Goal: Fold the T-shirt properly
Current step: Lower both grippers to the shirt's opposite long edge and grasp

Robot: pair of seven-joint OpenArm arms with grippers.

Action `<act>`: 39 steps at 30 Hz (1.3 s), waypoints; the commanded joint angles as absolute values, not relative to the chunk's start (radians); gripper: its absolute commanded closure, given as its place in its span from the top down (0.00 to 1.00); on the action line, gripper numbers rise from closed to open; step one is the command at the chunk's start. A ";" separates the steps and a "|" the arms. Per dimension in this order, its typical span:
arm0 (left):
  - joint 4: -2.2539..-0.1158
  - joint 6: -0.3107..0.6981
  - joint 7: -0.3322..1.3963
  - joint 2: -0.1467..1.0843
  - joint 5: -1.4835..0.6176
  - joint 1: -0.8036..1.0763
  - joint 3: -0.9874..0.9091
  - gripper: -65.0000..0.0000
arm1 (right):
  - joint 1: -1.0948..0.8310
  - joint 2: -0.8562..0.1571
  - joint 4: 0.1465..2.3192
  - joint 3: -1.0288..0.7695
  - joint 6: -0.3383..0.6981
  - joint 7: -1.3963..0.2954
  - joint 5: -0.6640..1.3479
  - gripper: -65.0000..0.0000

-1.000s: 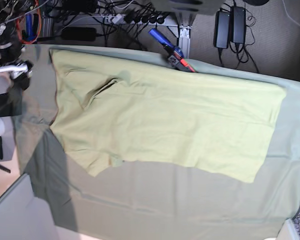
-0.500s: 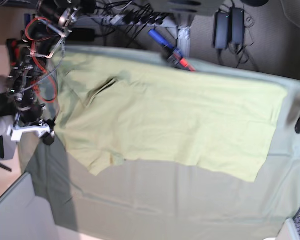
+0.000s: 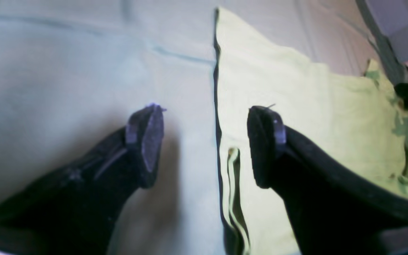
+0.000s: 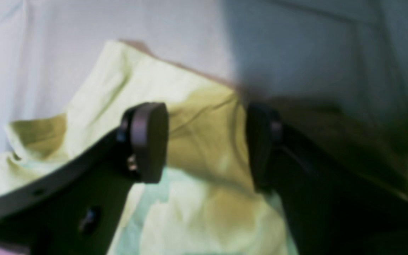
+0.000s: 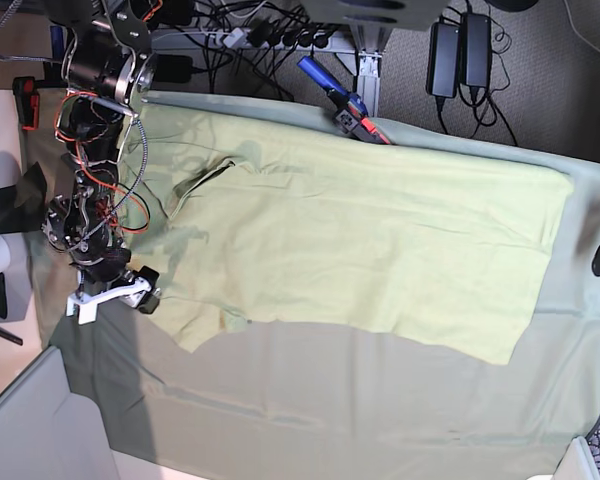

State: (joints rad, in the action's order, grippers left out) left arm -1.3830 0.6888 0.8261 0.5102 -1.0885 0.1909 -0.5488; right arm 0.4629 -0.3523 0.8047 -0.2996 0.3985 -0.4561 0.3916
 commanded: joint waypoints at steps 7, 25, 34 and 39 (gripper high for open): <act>-1.398 0.698 0.736 0.531 -0.978 0.143 -0.493 0.63 | 0.490 -0.368 0.818 -0.298 0.411 -0.453 0.396 0.54; -0.863 0.613 0.487 0.465 -0.584 -0.380 -0.063 0.63 | 0.484 -0.371 0.818 -0.298 0.412 -0.498 0.396 0.54; -0.826 0.617 0.467 0.415 -0.567 -0.402 -0.063 0.63 | 0.484 -0.371 0.818 -0.298 0.411 -0.497 0.397 0.54; -0.827 0.617 0.467 0.390 -0.567 -0.413 -0.063 0.63 | 0.484 -0.371 0.818 -0.298 0.411 -0.497 0.397 0.54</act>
State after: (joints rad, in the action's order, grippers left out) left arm -0.8158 0.6102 0.4641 0.3817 -0.5613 -0.3859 -0.0608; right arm 0.4629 -0.3550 0.8066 -0.2970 0.3992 -0.4900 0.3950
